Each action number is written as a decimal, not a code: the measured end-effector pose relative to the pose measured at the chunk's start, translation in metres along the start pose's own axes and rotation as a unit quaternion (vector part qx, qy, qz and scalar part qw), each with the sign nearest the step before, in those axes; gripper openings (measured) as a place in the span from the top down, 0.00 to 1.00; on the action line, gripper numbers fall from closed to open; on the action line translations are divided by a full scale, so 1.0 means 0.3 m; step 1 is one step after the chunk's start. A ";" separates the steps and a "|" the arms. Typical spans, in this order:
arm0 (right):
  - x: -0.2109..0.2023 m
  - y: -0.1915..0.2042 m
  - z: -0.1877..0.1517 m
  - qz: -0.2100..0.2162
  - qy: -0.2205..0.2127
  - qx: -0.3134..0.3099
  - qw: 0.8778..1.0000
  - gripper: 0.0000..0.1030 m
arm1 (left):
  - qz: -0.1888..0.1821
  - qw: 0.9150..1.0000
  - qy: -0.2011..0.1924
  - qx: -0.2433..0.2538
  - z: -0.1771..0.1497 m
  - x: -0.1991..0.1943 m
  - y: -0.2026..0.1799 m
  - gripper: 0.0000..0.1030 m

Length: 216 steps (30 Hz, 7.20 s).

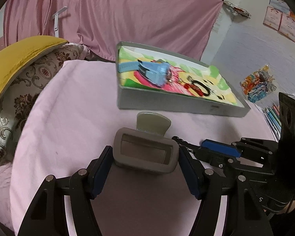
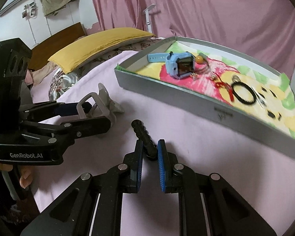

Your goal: Organize jewelry

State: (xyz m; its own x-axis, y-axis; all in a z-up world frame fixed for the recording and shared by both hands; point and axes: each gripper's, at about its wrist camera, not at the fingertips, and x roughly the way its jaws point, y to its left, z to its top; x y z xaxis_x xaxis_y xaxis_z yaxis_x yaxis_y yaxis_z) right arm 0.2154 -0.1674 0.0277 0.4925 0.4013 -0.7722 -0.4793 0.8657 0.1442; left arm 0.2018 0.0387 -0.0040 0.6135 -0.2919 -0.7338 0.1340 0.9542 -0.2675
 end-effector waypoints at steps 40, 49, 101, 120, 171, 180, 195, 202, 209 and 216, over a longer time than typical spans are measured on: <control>-0.424 -0.278 0.090 -0.099 -0.312 0.108 0.939 0.89 | -0.006 0.956 -0.288 0.062 0.268 -0.123 -0.379 0.37; -0.375 -0.409 0.226 -0.137 -0.348 0.110 0.921 0.89 | 0.028 0.944 -0.324 0.060 0.404 0.004 -0.418 0.37; 0.092 -0.698 0.272 -0.128 -0.047 0.172 0.976 0.89 | 0.032 0.998 0.050 0.036 0.548 0.519 -0.346 0.37; -0.145 -0.611 0.253 -0.161 -0.191 0.156 0.956 0.45 | 0.014 0.992 -0.122 0.006 0.536 0.243 -0.323 0.09; -0.621 -0.141 -0.308 -0.161 -0.334 0.100 0.923 0.01 | 0.076 0.956 -0.279 0.047 -0.176 -0.339 -0.293 0.00; -0.656 -0.074 -0.415 -0.155 -0.343 0.106 0.921 0.01 | 0.092 0.952 -0.287 0.046 -0.292 -0.411 -0.268 0.00; -0.654 -0.041 -0.532 -0.174 -0.328 0.102 0.923 0.01 | 0.101 0.954 -0.281 0.040 -0.426 -0.422 -0.248 0.00; -0.635 -0.038 -0.524 -0.174 -0.320 0.103 0.926 0.01 | 0.101 0.955 -0.276 0.039 -0.425 -0.412 -0.238 0.00; -0.623 -0.037 -0.520 -0.171 -0.314 0.104 0.928 0.01 | 0.102 0.956 -0.273 0.039 -0.420 -0.405 -0.238 0.00; -0.623 -0.020 -0.515 -0.172 -0.314 0.102 0.928 0.01 | 0.099 0.956 -0.273 0.040 -0.419 -0.404 -0.234 0.00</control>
State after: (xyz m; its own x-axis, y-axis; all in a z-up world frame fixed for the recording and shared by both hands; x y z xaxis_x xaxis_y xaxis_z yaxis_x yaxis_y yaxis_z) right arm 0.0140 -0.2939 0.0755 0.9479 0.1311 -0.2905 -0.1001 0.9878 0.1193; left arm 0.0200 -0.0013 0.0253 0.9448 -0.0486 -0.3241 0.0197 0.9956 -0.0919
